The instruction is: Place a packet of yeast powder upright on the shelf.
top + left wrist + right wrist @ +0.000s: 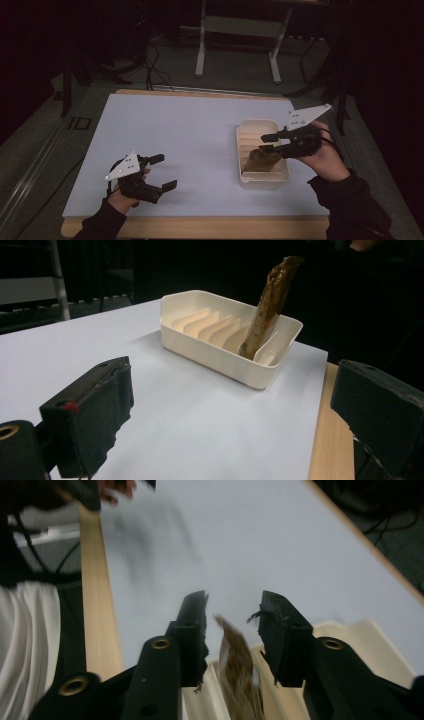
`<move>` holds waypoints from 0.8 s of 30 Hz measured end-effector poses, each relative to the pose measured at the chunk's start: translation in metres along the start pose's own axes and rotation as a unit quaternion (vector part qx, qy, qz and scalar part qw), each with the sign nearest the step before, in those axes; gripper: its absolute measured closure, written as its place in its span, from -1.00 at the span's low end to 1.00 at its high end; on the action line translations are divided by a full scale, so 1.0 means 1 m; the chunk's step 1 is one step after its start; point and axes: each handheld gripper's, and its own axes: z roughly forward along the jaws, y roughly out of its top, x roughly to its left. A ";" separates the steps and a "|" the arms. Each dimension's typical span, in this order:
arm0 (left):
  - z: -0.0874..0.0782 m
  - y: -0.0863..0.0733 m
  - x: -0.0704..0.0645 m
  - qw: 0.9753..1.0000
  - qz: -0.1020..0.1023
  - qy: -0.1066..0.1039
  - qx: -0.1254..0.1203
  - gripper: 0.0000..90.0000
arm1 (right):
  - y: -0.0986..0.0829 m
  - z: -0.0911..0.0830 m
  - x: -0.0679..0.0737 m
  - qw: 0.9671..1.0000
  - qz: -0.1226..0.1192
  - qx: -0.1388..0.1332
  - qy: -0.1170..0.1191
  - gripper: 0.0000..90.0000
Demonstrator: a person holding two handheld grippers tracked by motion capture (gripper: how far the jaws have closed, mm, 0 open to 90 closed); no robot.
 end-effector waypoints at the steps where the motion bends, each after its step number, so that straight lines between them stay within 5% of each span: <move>1: 0.000 0.000 0.000 1.000 0.000 0.000 -0.001 -0.91 | 0.001 -0.001 0.001 1.000 0.002 -0.008 -0.008 0.32; 11: 0.000 -0.001 -0.001 1.000 0.001 -0.003 0.005 -0.91 | 0.006 0.000 0.019 0.997 0.012 -0.074 -0.018 -0.06; 24: 0.001 -0.003 -0.002 1.000 0.004 -0.005 0.007 -0.91 | -0.005 0.019 0.057 0.994 0.007 -0.112 -0.001 -0.63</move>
